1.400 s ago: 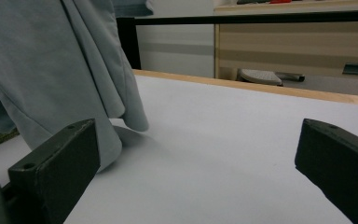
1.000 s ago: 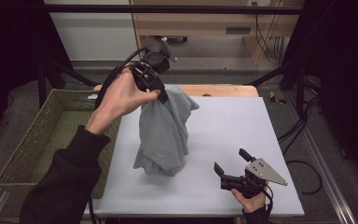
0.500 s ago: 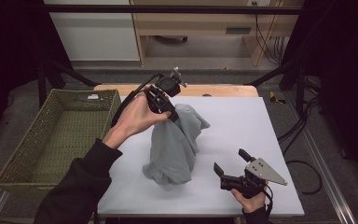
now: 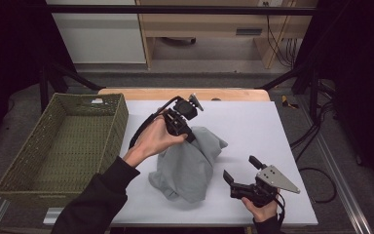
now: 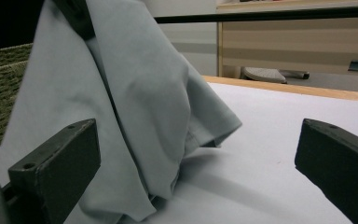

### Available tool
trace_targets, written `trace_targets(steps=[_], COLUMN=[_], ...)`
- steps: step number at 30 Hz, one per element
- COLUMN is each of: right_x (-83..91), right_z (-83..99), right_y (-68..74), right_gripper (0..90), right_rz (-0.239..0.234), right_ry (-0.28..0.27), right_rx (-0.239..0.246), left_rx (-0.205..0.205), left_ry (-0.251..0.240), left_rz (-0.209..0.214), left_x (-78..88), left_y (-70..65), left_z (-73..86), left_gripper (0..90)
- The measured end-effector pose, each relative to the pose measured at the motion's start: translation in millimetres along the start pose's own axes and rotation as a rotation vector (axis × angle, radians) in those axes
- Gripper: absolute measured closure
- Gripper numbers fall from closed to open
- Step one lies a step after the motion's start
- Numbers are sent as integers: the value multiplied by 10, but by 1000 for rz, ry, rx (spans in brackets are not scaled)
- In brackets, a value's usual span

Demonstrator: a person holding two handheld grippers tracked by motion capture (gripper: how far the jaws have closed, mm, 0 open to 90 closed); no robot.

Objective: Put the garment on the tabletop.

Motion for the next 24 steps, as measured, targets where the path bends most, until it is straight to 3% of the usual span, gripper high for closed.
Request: trace_targets(steps=[8, 11, 17, 20, 24], right_x=[-9, -9, -10, -9, -7], right_z=[6, 6, 10, 12, 12], right_y=[-12, -10, -4, -2, 2], right_gripper=[2, 2, 3, 3, 3], right_rz=[5, 2, -1, -2, -5], right_ry=[2, 3, 6, 8, 10], right_rx=[4, -6, -8, -9, -13], left_rx=[4, 0, -6, -19, -42], left_ry=[13, 28, 31, 13, -47], left_rz=[33, 27, 44, 43, 21], left_x=[-242, -325, -411, -384, -318], left_y=[40, 57, 62, 54, 55], left_z=[63, 92, 122, 112, 91], left_gripper=[828, 827, 813, 724, 464])
Point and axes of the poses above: each handheld gripper's, and its own axes: x roughly backward along the jaws, z roughly out of its underside, y roughly to its left, the point moved 5 cm from there along -x, roughly forward along the jaws, and after that the axes turned 13 degrees about z, right-handed, at the moved point
